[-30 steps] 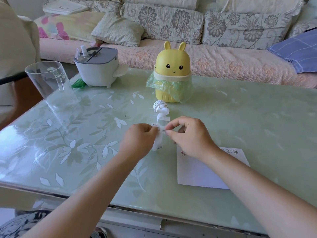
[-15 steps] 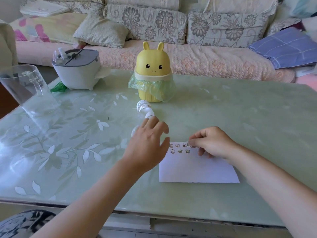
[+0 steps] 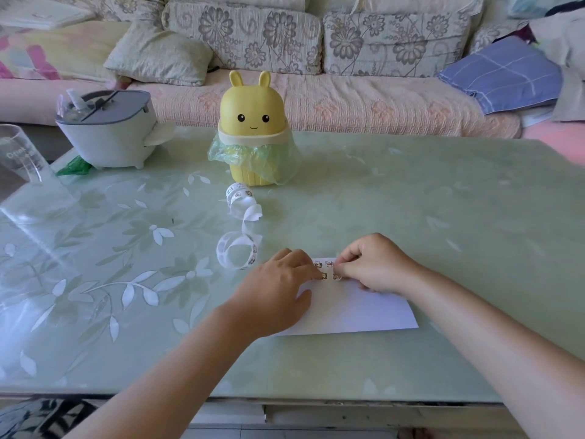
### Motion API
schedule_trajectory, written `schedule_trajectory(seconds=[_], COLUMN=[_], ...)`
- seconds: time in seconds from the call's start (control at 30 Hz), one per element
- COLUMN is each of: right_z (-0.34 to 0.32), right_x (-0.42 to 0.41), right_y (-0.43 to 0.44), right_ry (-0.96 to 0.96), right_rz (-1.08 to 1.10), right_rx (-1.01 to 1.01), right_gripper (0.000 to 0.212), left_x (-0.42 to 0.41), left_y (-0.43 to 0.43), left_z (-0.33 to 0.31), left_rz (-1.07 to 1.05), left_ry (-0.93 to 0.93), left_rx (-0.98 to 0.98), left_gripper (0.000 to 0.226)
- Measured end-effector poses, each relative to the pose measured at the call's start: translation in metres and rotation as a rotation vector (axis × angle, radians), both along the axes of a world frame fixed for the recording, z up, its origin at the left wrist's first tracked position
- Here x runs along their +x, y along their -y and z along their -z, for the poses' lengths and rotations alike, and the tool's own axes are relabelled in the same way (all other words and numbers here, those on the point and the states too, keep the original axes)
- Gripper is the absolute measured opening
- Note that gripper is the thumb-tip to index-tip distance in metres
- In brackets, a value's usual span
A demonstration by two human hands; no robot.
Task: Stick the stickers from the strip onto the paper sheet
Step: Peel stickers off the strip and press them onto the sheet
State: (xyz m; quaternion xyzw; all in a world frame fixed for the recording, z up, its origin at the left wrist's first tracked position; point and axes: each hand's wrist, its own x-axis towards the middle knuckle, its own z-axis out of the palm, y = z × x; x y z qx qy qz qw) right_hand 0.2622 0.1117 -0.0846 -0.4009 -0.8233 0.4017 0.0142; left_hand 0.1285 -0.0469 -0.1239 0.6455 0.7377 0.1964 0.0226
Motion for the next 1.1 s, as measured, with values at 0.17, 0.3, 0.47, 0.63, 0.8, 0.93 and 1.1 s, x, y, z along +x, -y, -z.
schedule_trajectory(seconds=[0.17,0.3,0.47,0.63,0.8,0.93,1.1], right_z=[0.002,0.001,-0.002,-0.004,-0.005,0.002,0.026], right_x=[-0.003,-0.005,-0.01,-0.013,-0.002,0.015,0.037], right_y=[0.0,0.002,0.008,0.008,0.013,0.013,0.019], right_ry=[0.018,0.041,0.116,0.196,0.205,0.134,0.075], right_rz=[-0.011,-0.02,-0.042,-0.095,-0.114,-0.191,-0.395], right_rx=[0.031,0.085,0.231,0.366,0.585,0.604,0.795], right_gripper=[0.012,0.012,0.011,0.006,0.026,0.024,0.025], left_x=[0.001,0.003,0.008,0.01,0.014,0.016,0.021], left_y=[-0.001,-0.002,-0.002,-0.002,-0.002,-0.002,-0.003], left_z=[0.0,0.003,0.007,0.009,0.011,0.012,0.012], left_rz=[-0.01,-0.017,-0.017,-0.033,-0.009,-0.022,-0.029], left_ry=[-0.018,-0.049,-0.084,-0.101,-0.083,-0.088,-0.096], left_rx=[-0.006,0.004,0.031,0.023,0.005,0.026,0.02], left_gripper=[0.034,0.039,0.05,0.052,0.057,0.05,0.048])
